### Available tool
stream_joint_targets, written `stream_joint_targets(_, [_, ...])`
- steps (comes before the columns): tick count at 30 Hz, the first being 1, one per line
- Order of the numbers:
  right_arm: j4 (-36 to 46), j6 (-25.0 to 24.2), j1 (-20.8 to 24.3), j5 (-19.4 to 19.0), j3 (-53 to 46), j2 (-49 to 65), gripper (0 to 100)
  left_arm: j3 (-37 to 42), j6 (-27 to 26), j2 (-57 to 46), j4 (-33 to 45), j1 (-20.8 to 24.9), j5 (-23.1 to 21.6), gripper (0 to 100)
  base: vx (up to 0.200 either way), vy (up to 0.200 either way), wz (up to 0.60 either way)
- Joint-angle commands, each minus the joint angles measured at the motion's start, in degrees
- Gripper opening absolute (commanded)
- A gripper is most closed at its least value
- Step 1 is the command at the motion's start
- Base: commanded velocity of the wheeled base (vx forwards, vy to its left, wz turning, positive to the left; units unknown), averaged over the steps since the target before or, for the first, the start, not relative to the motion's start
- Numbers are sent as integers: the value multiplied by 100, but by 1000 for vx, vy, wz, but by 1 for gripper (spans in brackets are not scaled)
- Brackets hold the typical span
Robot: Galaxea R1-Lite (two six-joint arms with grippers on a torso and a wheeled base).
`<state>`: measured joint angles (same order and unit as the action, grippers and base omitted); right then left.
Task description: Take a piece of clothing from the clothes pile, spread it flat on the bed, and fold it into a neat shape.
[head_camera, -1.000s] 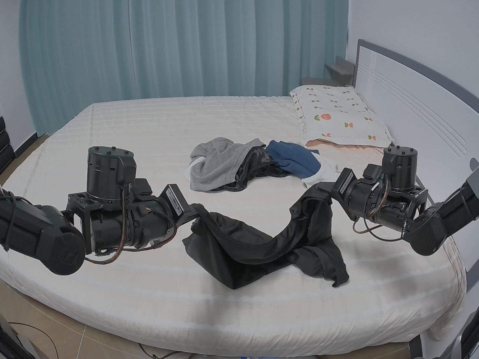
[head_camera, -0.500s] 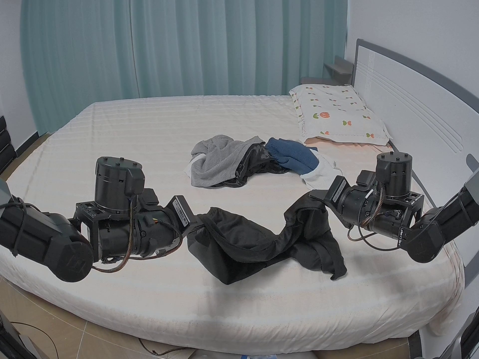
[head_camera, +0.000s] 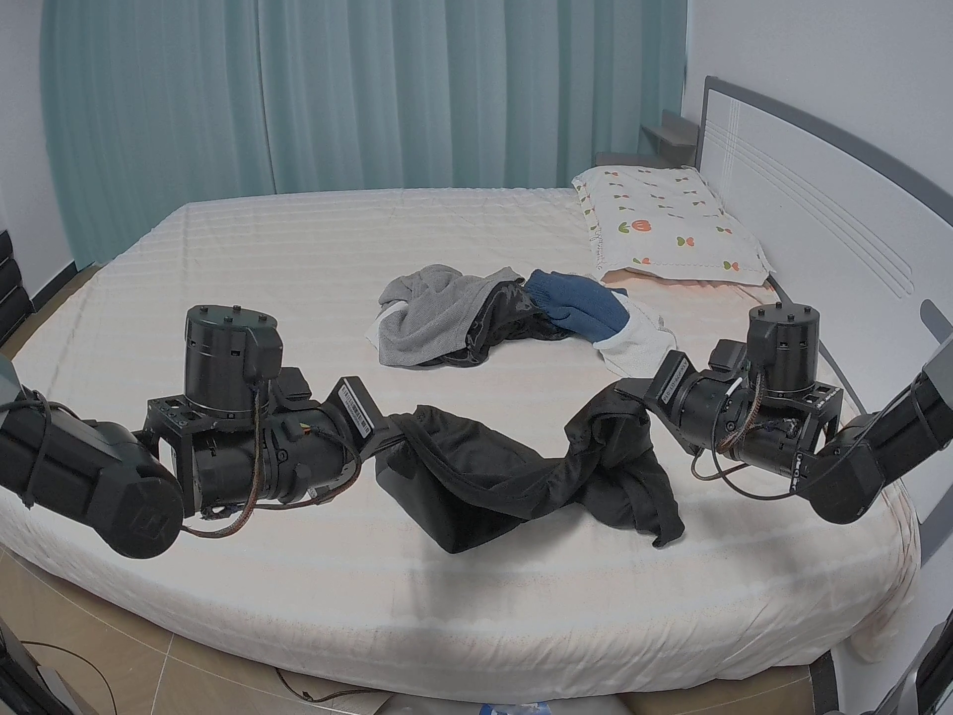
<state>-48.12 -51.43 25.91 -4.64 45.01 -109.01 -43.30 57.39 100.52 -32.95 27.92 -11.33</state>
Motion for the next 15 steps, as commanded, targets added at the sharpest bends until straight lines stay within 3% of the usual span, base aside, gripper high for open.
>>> stream_joint_targets(1, [-5, 2, -15, 7, 8, 20, 0, -3, 0, -68, -1, -14, 8, 0, 0, 200, 0])
stream_joint_targets(9, [-5, 2, -121, 34, 52, 46, 0, 32, -18, -349, 8, -102, 8, 0, 0, 200, 0])
stream_joint_targets(15, [-14, 28, -182, 412, 157, 46, 0, 15, -26, -411, -1, -120, 8, 0, 0, 200, 0])
